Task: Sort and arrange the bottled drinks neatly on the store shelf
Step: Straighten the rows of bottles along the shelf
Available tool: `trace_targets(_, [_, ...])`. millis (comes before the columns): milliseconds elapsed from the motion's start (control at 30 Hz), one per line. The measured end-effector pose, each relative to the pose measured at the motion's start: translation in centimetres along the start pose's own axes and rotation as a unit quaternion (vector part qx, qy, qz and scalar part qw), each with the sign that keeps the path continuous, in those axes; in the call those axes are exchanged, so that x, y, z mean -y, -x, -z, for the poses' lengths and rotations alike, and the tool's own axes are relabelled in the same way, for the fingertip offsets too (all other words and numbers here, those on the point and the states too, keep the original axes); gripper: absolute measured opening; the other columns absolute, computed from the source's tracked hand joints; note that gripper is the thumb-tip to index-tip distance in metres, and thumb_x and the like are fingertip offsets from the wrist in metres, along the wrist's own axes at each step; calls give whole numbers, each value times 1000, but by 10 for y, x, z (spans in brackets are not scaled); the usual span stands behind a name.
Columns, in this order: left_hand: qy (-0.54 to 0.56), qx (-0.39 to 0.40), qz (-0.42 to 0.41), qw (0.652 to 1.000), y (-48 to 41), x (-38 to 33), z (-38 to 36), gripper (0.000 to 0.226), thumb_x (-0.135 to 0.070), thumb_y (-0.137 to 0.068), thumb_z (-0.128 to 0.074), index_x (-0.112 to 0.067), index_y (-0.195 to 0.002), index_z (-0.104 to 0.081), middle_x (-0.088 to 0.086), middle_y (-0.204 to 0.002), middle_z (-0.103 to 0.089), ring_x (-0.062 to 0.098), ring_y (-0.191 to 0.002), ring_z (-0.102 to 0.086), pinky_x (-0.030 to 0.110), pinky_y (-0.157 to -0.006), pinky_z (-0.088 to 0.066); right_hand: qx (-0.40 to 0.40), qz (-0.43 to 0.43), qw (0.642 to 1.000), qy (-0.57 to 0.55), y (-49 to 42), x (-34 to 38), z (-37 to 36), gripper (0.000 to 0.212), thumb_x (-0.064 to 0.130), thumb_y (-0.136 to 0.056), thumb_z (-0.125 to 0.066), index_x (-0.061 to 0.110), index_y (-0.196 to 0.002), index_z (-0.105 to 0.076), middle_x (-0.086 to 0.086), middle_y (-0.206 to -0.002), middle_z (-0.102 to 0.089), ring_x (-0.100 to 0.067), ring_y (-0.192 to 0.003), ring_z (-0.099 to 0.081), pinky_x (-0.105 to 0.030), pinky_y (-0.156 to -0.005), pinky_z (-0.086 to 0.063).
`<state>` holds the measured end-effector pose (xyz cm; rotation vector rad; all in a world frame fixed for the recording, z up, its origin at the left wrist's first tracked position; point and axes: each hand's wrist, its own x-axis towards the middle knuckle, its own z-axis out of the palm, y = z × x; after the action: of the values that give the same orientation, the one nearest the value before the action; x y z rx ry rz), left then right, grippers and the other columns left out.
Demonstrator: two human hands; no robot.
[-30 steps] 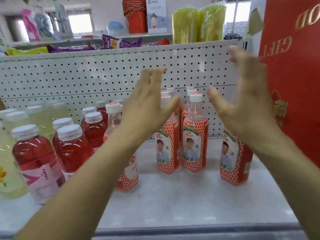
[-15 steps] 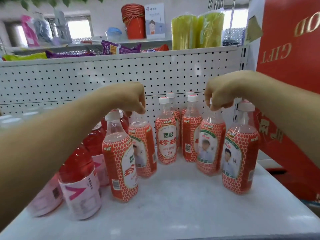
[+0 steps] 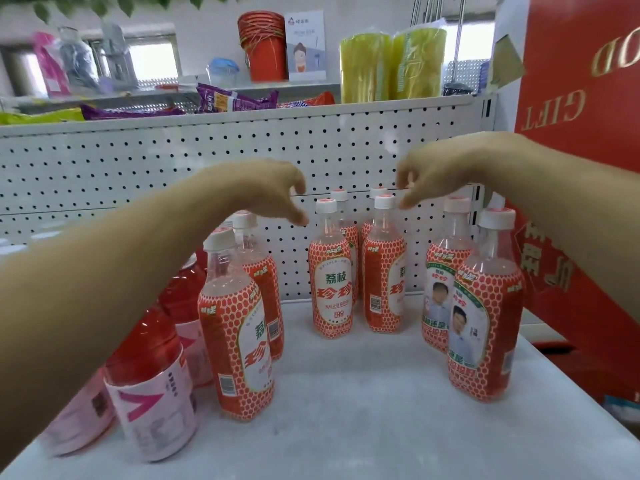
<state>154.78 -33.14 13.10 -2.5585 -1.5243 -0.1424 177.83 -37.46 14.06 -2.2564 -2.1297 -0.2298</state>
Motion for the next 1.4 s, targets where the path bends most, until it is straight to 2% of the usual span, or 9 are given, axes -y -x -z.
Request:
trace_targets(133, [61, 16, -5, 998, -23, -29, -6, 66, -52, -90, -64, -16, -143, -47, 7, -120, -65, 24, -99, -68, 38, -92, -53, -28, 30, 999, -6, -24, 24, -17, 51, 60, -95, -48, 12, -102, -62, -8, -97, -69, -23, -84, -65, -36, -79, -52])
trace_targets(233, [84, 26, 14, 996, -37, -42, -17, 63, -44, -92, -65, -8, -141, -48, 8, -114, -65, 20, -74, -73, 32, -77, -58, 0, 23, 999, 24, -36, 27, -25, 42, 52, -94, -56, 11, -89, -58, -7, -79, -66, -20, -67, -60, -32, -67, -51])
trace_targets(367, [129, -22, 27, 991, -41, -43, -28, 45, -29, -98, -61, -4, -133, -51, 13, -117, -64, 20, -68, -73, 29, -65, -59, 43, 69, 996, -22, -35, 19, -17, 13, 27, -94, -64, 17, -103, -63, -8, -85, -63, -18, -67, -58, -26, -57, -47])
trace_targets(533, [143, -71, 14, 987, -40, -48, -39, 38, -20, -101, -55, -6, -137, -51, 13, -125, -63, 19, -76, -72, 21, -54, -54, 25, 86, 992, -83, -35, 14, -22, 14, 13, -93, -65, 21, -104, -65, -9, -97, -67, -23, -78, -71, -35, -75, -60])
trace_targets(767, [107, -141, -8, 984, -42, -50, -56, 32, -15, -102, -53, -9, -133, -54, 10, -122, -66, 24, -106, -62, 30, -77, -45, 19, 77, 989, -123, -36, 15, -31, 22, 7, -94, -60, 24, -107, -62, -5, -104, -60, -23, -82, -72, -43, -83, -60])
trace_targets(933, [99, -159, 3, 982, -44, -47, -59, 25, -24, -101, -56, -2, -111, -62, 15, -104, -68, 28, -92, -62, 36, -75, -48, 16, 78, 992, -102, -33, 19, -26, 15, 17, -95, -64, 16, -110, -63, -8, -95, -65, -23, -74, -73, -29, -63, -58])
trace_targets(1133, [78, -151, 17, 985, -44, -47, -59, 31, -31, -102, -54, -2, -112, -58, 12, -95, -63, 25, -85, -56, 33, -71, -41, -83, 36, 995, 51, -27, 30, -28, 52, 55, -90, -60, 8, -70, -50, -4, -57, -59, -18, -48, -56, -31, -61, -50])
trace_targets(1267, [119, -133, 17, 984, -39, -47, -58, 34, -26, -99, -59, -5, -125, -52, 13, -116, -62, 29, -103, -60, 39, -87, -49, 16, 61, 997, -42, -25, 29, -24, 31, 31, -92, -67, 7, -112, -61, -8, -83, -65, -20, -63, -68, -28, -54, -56])
trace_targets(1400, [152, -140, 7, 978, -36, -47, -59, 35, -20, -98, -59, -9, -131, -51, 12, -124, -60, 25, -103, -57, 36, -85, -49, -25, 44, 997, -50, -27, 27, -27, 28, 23, -91, -70, -2, -101, -64, -15, -74, -69, -25, -61, -70, -36, -62, -61])
